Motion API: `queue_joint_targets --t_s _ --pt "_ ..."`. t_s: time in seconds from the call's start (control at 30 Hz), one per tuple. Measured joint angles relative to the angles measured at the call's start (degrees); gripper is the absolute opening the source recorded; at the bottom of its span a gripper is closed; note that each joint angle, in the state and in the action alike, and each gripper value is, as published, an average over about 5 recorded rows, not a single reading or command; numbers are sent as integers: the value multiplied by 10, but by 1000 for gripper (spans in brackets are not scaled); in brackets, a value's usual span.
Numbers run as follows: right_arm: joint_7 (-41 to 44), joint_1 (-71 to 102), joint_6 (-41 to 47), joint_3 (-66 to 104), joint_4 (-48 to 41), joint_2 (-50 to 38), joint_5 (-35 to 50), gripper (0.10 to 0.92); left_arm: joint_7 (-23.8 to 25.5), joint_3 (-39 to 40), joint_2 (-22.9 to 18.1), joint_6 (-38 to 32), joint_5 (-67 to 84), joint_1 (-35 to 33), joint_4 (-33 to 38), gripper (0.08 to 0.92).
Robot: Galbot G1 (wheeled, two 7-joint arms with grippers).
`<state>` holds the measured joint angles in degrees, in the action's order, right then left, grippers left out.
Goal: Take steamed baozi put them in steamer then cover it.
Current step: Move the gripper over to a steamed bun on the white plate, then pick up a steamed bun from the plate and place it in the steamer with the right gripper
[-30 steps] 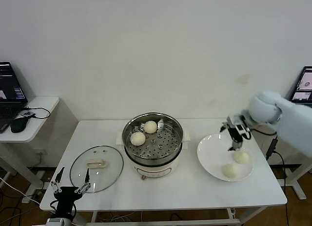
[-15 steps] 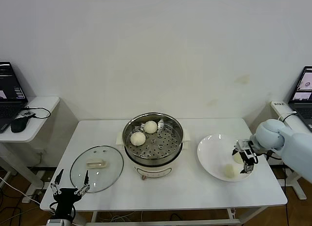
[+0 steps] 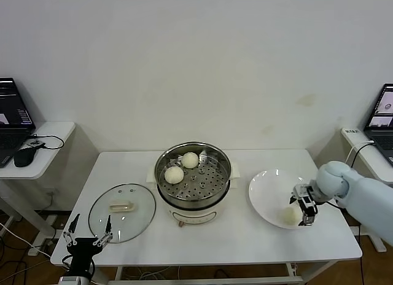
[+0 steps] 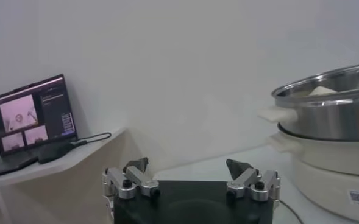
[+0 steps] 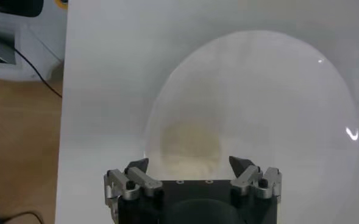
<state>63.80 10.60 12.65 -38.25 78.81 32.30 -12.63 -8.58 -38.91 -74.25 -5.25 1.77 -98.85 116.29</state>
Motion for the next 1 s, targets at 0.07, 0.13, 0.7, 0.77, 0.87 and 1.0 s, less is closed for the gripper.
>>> queue_joint_targets --t_s 0.07,0.13,0.7,0.77,0.87,1.0 --pt "-1 3 0 3 -4 4 -1 769 0 0 0 0 0 1 -1 823" --pt "-1 4 1 5 -7 7 -1 750 0 1 0 0 0 1 -1 823" --pt "3 8 5 19 -22 14 -3 523 -1 1 -2 -1 0 4 -2 823" --pt "4 4 5 20 -21 14 -2 509 -1 1 -1 -1 1 4 -2 823" --pt "6 -5 6 17 -17 11 4 510 -1 1 0 -1 1 3 -1 823" --pt "11 -34 10 5 -11 10 16 516 -1 2 2 0 1 4 3 823"
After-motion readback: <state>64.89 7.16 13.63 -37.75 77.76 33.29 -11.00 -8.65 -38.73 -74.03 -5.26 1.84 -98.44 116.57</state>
